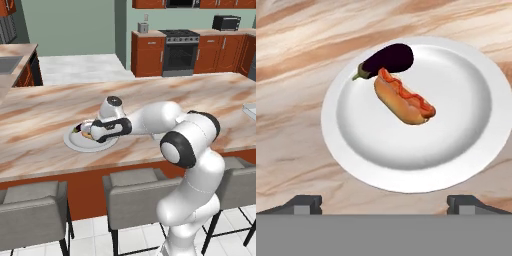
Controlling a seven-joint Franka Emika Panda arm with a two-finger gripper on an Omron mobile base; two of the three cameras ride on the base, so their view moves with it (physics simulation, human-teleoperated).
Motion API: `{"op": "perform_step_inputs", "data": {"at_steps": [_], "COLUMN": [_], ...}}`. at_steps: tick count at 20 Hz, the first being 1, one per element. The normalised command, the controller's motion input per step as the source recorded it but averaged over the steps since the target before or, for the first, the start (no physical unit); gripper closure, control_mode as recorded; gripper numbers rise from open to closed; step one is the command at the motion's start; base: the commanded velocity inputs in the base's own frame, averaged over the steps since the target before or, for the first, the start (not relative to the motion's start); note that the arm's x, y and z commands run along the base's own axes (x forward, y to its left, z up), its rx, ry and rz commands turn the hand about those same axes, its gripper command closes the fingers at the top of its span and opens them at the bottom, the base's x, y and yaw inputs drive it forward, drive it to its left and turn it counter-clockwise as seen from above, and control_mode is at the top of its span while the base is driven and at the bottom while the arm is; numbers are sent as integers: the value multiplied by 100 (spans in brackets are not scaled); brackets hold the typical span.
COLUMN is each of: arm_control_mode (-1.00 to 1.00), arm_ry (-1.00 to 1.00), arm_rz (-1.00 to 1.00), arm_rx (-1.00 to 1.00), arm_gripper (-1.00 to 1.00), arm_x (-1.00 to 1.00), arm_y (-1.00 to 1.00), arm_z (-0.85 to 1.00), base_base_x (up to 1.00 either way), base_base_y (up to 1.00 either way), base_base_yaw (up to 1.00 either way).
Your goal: Place one cooked food and one vegetable from the large plate to each tupperware container.
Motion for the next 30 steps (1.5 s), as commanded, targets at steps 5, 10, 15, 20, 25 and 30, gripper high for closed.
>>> {"op": "perform_step_inputs", "data": {"at_steps": [5, 10, 15, 20, 25, 30], "arm_control_mode": [-100, -100, -100, -100, -100, -100], "arm_ry": [1, 7, 11, 19, 3, -4], "arm_rz": [9, 4, 2, 4, 8, 11], "arm_rx": [0, 0, -4, -7, -2, 0], "arm_gripper": [-100, -100, -100, -100, -100, -100], "arm_x": [32, 46, 23, 6, 16, 22], "arm_y": [3, 0, 0, 0, 0, 0], "arm_z": [0, -1, -10, -26, -20, -11], "base_base_x": [0, 0, 0, 0, 0, 0], "base_base_y": [0, 0, 0, 0, 0, 0], "base_base_yaw": [0, 0, 0, 0, 0, 0]}}
